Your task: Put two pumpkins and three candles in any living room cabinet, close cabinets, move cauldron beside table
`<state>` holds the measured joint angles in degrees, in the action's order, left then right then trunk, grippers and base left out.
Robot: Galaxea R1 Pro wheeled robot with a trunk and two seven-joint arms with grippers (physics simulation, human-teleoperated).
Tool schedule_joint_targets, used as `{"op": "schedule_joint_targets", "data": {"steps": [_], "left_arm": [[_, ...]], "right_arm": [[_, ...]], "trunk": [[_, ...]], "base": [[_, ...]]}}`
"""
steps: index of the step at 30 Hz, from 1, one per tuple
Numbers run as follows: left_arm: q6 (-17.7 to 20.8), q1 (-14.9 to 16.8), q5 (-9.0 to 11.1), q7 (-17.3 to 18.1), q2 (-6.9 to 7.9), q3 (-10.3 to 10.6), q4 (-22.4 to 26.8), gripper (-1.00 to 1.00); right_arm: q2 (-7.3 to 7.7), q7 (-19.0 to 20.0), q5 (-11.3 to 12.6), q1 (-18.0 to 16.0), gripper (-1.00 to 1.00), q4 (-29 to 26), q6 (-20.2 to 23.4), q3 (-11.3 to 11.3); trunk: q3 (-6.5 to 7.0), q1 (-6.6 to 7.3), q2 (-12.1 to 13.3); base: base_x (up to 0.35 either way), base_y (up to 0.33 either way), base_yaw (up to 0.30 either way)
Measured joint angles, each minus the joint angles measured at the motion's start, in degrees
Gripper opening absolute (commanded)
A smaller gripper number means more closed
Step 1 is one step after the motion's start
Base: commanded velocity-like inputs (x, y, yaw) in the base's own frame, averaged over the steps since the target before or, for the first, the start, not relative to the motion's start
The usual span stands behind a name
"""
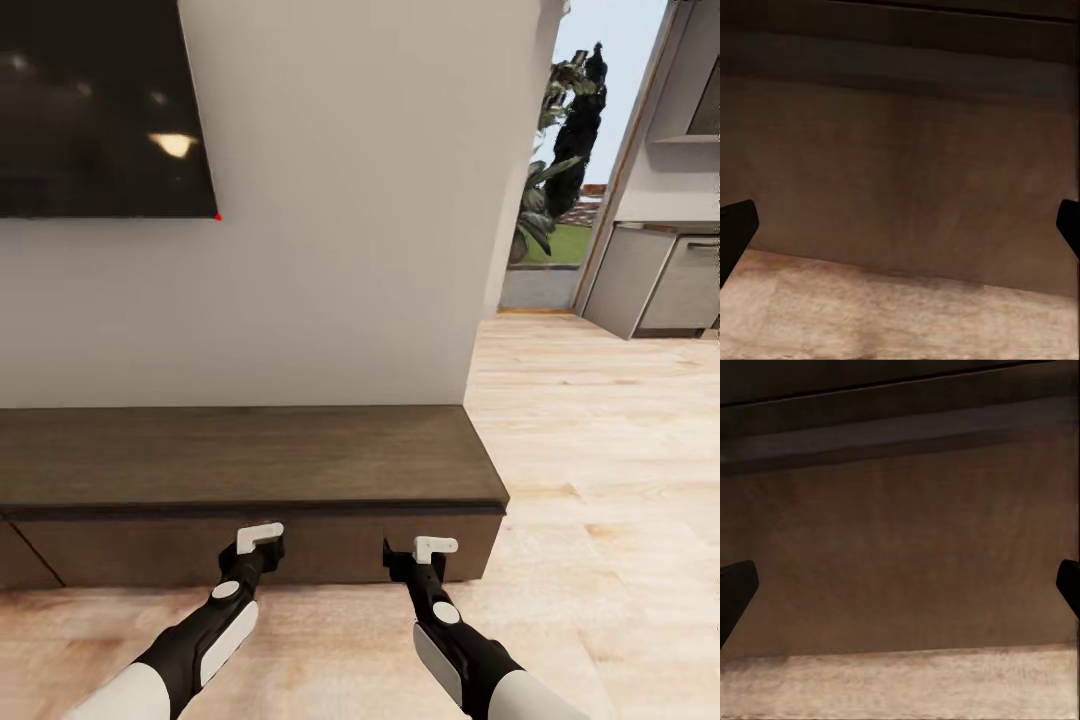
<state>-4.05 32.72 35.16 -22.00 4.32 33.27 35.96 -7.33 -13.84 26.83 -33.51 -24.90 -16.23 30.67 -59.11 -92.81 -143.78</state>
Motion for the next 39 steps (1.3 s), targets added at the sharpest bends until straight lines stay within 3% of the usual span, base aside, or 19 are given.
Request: {"op": "schedule_joint_targets", "data": {"steps": [14, 18, 20, 21, 23, 25, 26, 29, 30, 33, 35, 39], "left_arm": [[0.7, 0.0, 0.0, -0.1, -0.02, -0.3, 0.2, 1.0], [3.2, 0.0, 0.1, -0.1, 0.11, -0.7, 1.0, 1.0], [7.9, 0.1, 0.7, -0.2, 1.02, -0.7, 4.0, 1.0], [13.9, 0.1, 0.8, -0.3, 1.95, -0.8, 8.3, 1.0], [20.9, 0.0, 0.9, -0.4, 3.25, -1.1, 13.7, 1.0], [30.6, 0.0, 1.2, -0.3, 4.95, -2.2, 19.7, 1.0], [32.9, 0.0, 1.5, -0.4, 5.21, -2.6, 20.9, 1.0], [43.7, 0.0, 3.0, -0.4, 5.82, -5.4, 24.8, 1.0], [46.1, 0.0, 3.4, -0.5, 5.82, -6.6, 25.3, 1.0], [50.8, 0.1, 3.8, -0.6, 5.68, -9.7, 27.7, 1.0], [53.9, 0.0, 3.9, -0.7, 5.74, -11.6, 29.9, 1.0], [59.2, 0.0, 4.2, -0.6, 5.69, -18.7, 32.3, 1.0]], "right_arm": [[0.01, -0.2, 0.0, 0.0, 1.0, -0.8, 0.4, -0.1], [0.06, -0.3, 0.0, 0.0, 1.0, -3.4, 2.0, -0.2], [0.08, -0.4, 0.1, 0.0, 1.0, -6.1, 5.5, -0.4], [0.07, -0.5, 0.1, 0.0, 1.0, -9.3, 9.5, -1.1], [0.07, -0.5, 0.1, 0.0, 1.0, -14.0, 14.1, -2.3], [0.12, -0.5, 0.2, 0.0, 1.0, -23.1, 21.4, -4.2], [0.14, -0.5, 0.3, 0.0, 1.0, -26.1, 23.8, -4.7], [0.58, -0.9, 0.1, 1.2, 1.0, -40.4, 37.3, -8.0], [0.69, -1.4, 0.1, 2.0, 1.0, -43.4, 40.4, -9.5], [0.83, -2.3, 0.1, 3.3, 1.0, -47.4, 44.6, -12.7], [0.87, -2.6, 0.1, 3.5, 1.0, -48.4, 45.8, -13.6], [0.88, -2.8, 0.1, 3.8, 1.0, -49.7, 47.6, -14.4]], "trunk": [[0.0, 0.0, 0.0], [0.0, 0.02, 0.0], [0.01, 0.03, 0.0], [0.02, 0.04, 0.0], [0.02, 0.04, 0.0], [0.02, 0.05, 0.0], [0.01, 0.04, 0.0], [0.01, 0.04, 0.0], [0.01, 0.04, 0.0], [0.45, 0.09, 0.0], [0.89, 0.14, 0.0], [1.78, 0.25, 0.1]], "base": [[-0.336, 0.0, 0.0], [-0.192, 0.0, 0.0], [-0.052, 0.0, 0.0], [-0.028, 0.0, 0.0], [-0.015, 0.0, 0.0], [-0.007, 0.0, 0.0], [-0.004, 0.0, 0.0], [-0.001, 0.0, 0.0], [0.0, 0.0, 0.0], [0.0, 0.0, 0.0], [0.0, 0.0, 0.0], [0.0, 0.0, 0.0]]}}
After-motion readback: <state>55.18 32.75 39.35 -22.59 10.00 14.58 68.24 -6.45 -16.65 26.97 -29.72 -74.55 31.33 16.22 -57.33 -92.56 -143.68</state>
